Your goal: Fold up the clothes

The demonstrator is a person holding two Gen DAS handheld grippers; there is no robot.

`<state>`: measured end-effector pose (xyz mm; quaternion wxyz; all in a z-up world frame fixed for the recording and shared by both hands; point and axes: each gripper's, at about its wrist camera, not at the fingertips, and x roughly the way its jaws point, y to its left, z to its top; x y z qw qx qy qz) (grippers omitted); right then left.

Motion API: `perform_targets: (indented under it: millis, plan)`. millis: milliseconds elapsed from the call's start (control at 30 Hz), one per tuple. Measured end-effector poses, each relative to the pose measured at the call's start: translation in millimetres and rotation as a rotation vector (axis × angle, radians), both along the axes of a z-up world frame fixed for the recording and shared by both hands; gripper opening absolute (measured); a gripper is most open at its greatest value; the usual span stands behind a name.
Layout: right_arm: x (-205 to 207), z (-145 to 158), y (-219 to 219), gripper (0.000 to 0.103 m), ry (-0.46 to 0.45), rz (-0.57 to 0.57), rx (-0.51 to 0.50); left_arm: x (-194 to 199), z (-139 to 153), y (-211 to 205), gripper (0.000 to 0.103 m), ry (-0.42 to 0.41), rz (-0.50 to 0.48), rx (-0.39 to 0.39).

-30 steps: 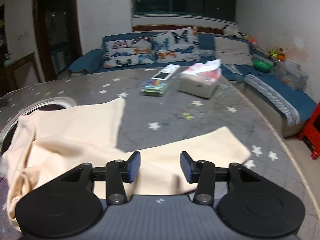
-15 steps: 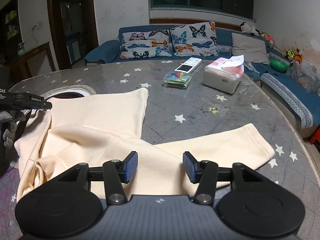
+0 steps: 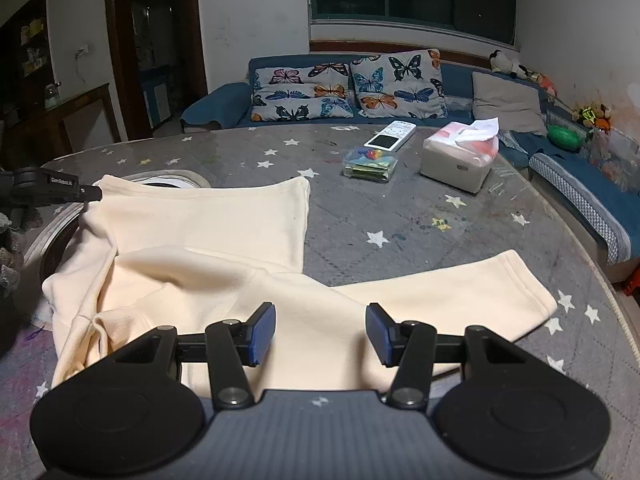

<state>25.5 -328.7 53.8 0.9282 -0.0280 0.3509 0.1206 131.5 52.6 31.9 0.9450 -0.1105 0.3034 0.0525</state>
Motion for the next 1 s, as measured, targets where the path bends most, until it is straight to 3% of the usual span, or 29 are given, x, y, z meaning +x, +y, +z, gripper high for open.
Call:
perform_targets:
  millis: [200, 500, 633, 800, 1000]
  plan:
    - [-3, 2, 0, 0.053, -0.004, 0.002, -0.005, 3, -14, 4, 0.008, 0.026, 0.025, -0.031]
    - [3, -4, 1, 0.053, 0.013, 0.002, -0.008, -9, -21, 14, 0.008, -0.012, 0.091, -0.140]
    - [4, -5, 3, 0.053, 0.014, 0.006, -0.006, -9, -24, 14, 0.008, -0.001, 0.099, -0.137]
    - [2, -4, 3, 0.054, 0.014, 0.007, -0.007, -13, -25, 20, 0.009, -0.013, 0.125, -0.202]
    - [3, -6, 3, 0.054, 0.022, 0.008, -0.007, -14, -29, 24, 0.013, -0.002, 0.157, -0.223]
